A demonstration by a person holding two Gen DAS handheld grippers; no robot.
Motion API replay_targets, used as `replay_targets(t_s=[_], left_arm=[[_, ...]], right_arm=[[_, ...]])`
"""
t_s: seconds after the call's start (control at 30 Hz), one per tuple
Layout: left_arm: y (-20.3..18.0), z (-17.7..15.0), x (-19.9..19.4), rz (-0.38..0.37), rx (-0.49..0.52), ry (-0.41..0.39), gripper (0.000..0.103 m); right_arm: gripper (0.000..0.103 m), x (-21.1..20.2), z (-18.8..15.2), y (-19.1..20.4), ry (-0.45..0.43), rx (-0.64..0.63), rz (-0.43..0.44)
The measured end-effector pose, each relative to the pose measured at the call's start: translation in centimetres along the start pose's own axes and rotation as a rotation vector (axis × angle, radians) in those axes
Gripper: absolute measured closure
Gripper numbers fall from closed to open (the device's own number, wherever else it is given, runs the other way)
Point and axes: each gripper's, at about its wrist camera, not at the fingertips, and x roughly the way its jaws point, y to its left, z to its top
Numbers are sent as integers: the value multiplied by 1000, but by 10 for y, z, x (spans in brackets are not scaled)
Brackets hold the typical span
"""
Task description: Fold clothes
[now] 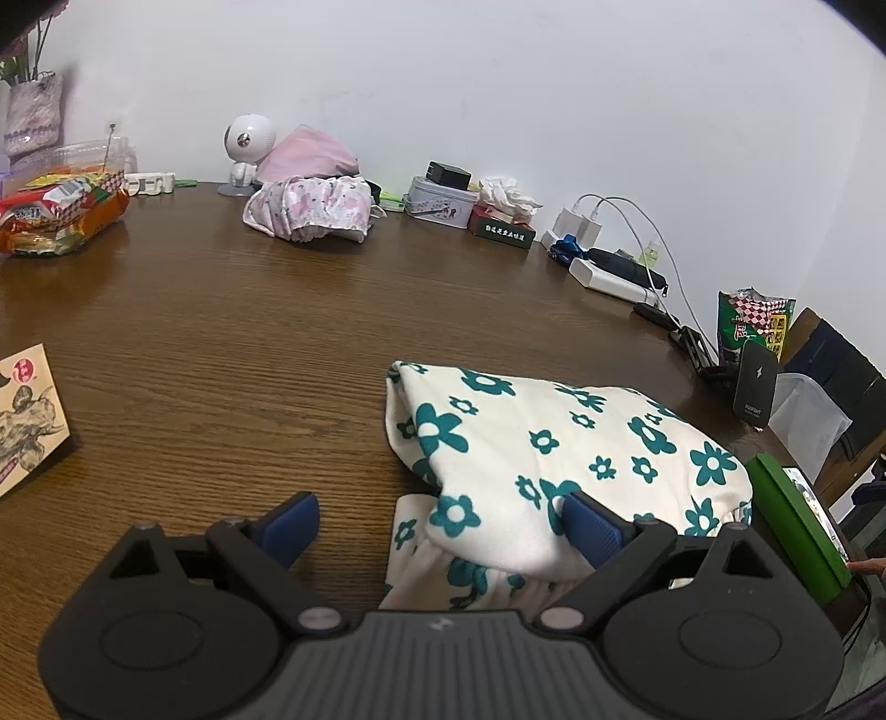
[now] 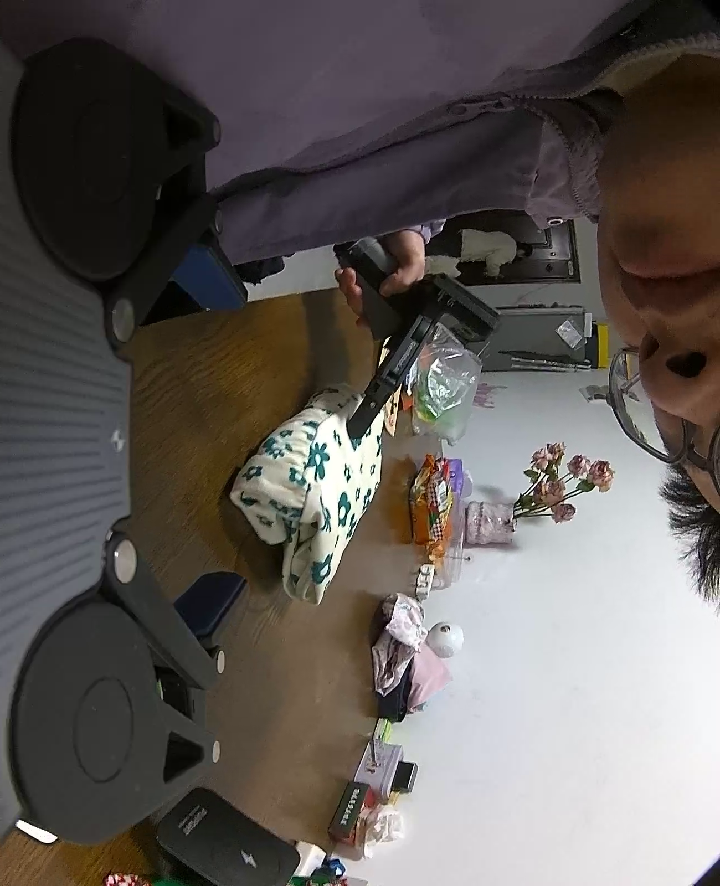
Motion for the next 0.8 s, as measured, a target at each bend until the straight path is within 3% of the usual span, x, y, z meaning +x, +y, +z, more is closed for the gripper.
replay_targets(t_s=[0.3,0.47,0.7,0.8], left_arm=[[1,0,-1,-13,7,1,8],[2,1,-2,-38,25,-8,8],[0,1,-3,-140,64,-8,8],[-3,2,-1,-150,88,4,8]], right_arm=[[0,6,9,6,15,-32,-20],[0,16,14,4,144,-56,-139],[0,31,18,9,226,-55,-198],[0,38,16,10,267,-77,-224]])
